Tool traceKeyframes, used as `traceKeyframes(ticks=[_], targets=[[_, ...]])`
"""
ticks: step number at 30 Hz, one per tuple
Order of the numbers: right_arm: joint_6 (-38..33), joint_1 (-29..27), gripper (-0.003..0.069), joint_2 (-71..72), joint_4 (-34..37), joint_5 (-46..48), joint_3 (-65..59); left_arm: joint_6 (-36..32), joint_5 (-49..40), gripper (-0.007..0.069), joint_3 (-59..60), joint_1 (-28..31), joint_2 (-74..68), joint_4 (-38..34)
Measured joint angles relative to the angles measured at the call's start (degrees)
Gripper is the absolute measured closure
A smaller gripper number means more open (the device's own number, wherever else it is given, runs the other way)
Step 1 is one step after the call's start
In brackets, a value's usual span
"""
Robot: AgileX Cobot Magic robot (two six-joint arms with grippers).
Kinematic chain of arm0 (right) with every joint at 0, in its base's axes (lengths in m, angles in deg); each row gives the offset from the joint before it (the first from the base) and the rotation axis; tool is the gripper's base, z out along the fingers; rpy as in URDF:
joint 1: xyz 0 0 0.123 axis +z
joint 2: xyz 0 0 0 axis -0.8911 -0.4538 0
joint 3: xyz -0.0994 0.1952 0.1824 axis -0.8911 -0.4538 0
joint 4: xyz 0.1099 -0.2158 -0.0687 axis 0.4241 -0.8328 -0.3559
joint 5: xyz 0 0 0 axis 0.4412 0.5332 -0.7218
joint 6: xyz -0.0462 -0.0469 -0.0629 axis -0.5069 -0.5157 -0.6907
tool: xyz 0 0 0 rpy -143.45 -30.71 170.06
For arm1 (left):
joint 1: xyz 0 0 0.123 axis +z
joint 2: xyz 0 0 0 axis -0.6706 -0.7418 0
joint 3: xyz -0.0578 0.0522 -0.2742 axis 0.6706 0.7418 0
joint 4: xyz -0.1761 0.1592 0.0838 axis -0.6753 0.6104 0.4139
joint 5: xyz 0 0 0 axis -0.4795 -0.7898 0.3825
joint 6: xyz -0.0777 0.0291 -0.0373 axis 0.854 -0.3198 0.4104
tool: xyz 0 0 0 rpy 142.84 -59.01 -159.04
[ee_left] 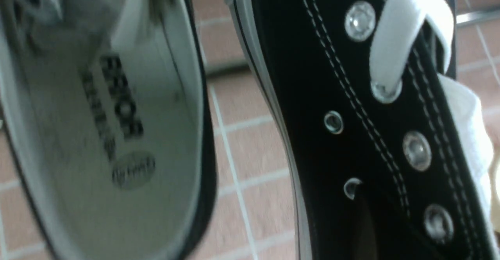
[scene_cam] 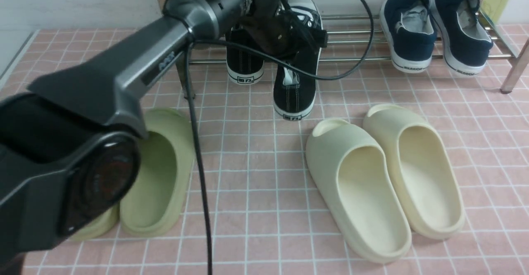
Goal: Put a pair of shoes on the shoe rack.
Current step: Use the left arm to put a shoe into the shoe rack
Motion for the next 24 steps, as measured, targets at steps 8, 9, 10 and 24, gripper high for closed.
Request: traceKeyframes(ticks=[8, 9, 10, 24], targets=[[0.00, 0.00, 0.0420, 0.00, 0.00, 0.00, 0.00, -0.54, 6.08, 0.0561, -5.24, 0.86, -4.39, 2.17], [0.00, 0.00, 0.0420, 0.00, 0.00, 0.00, 0.00, -1.08, 6.58, 0.0561, -5.24, 0.71, -4.48, 2.71], [0.00, 0.00, 0.0420, 0.00, 0.00, 0.00, 0.00, -1.45, 6.88, 0.0561, -5.24, 0.62, -4.52, 3.13], [0.00, 0.00, 0.0420, 0.00, 0.00, 0.00, 0.00, -0.37, 8.91, 0.0517, -5.31, -0.59, -5.06, 6.69]])
